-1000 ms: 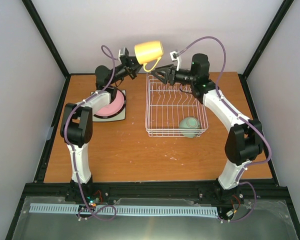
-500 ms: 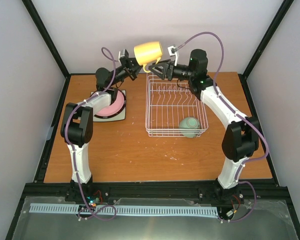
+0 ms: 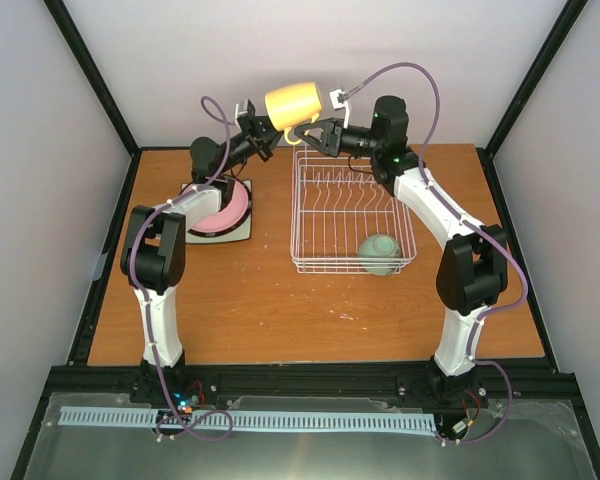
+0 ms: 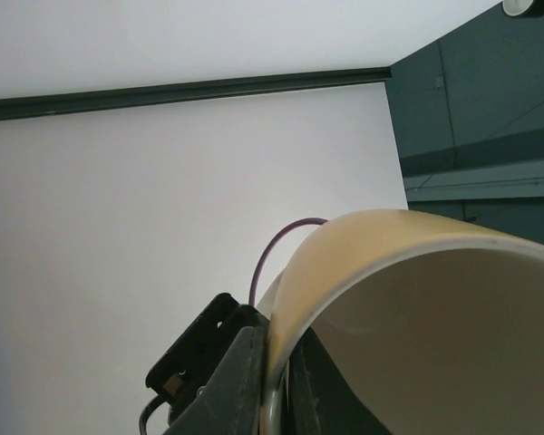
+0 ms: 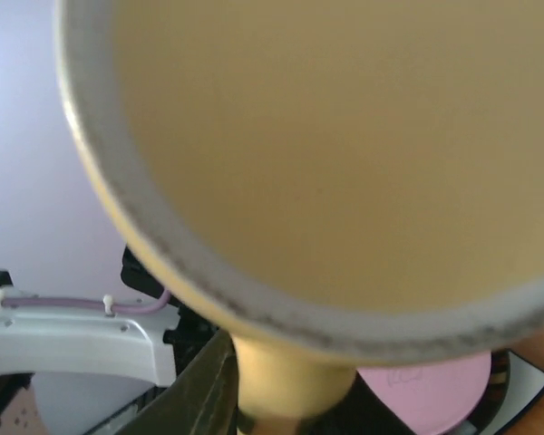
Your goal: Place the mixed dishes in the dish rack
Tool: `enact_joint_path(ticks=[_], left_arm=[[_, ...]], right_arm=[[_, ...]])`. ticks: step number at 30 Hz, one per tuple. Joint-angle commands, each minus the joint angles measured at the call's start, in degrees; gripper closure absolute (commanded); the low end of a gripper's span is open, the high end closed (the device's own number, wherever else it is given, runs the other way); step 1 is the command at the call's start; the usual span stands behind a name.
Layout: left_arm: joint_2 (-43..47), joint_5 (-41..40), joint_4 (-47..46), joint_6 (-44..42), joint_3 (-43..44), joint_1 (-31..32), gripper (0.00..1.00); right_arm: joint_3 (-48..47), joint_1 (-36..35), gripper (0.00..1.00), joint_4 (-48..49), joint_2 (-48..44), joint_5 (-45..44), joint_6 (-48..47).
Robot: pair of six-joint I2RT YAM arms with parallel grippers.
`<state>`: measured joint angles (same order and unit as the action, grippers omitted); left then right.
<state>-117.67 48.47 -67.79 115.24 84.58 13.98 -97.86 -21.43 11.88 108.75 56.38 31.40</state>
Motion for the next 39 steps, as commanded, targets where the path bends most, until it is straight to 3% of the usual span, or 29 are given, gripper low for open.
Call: enact_joint_path(ticks=[1,8,11,15,19,22,25,29,34,36,39], left_arm=[[1.2,-2.0,-5.4,1.2,2.4,0.0,0.99],[0.5,-1.5,-5.1,1.3,3.4,0.0,0.98],[0.3,-1.4,-4.9,1.6,3.0,0.0,0.87],[0.9,-0.7,-3.5,0.3,2.5,-0.3,0.6],[1.7,1.3,0.1,-3.5,3.1,-1.3,0.49],[2.5,4.1,3.5,-7.1,3.7,-2.3,0.49],[4.5,7.6,13.8,-16.1,4.6,-3.6,0.49],[7.1,10.8,36.0,-34.1,9.0,-4.5,0.47],[6.6,7.3,66.1,-57.3,19.7,-5.0,0.48],[6.5,2.9,80.3,-66.5,24.0,-5.7,0.49],[7.5,-6.7,93.1,-76.5,27.6,-7.0,0.49]], right_arm=[[-2.0,-0.8,0.93,2.7,0.9,1.7,1.0],[-2.5,-0.9,0.97,2.7,1.0,2.1,0.5],[-2.8,-0.9,0.97,1.0,0.9,1.5,-0.7],[-3.0,-0.8,0.97,-1.9,0.5,0.7,-2.8],[-2.7,-0.8,0.97,-3.5,0.0,-0.2,-4.1],[-2.8,-0.7,0.97,-3.9,-0.2,-0.7,-4.4],[-3.2,-0.5,0.97,-4.2,-0.4,-0.8,-4.4],[-4.1,-0.1,0.97,-4.3,-0.2,-0.9,-4.1],[-6.3,0.5,0.97,-7.6,-0.6,-1.5,-5.8],[-7.4,0.9,0.97,-14.7,-1.7,-3.0,-10.4],[-10.6,1.1,0.97,-33.1,-3.8,-11.0,-24.4]])
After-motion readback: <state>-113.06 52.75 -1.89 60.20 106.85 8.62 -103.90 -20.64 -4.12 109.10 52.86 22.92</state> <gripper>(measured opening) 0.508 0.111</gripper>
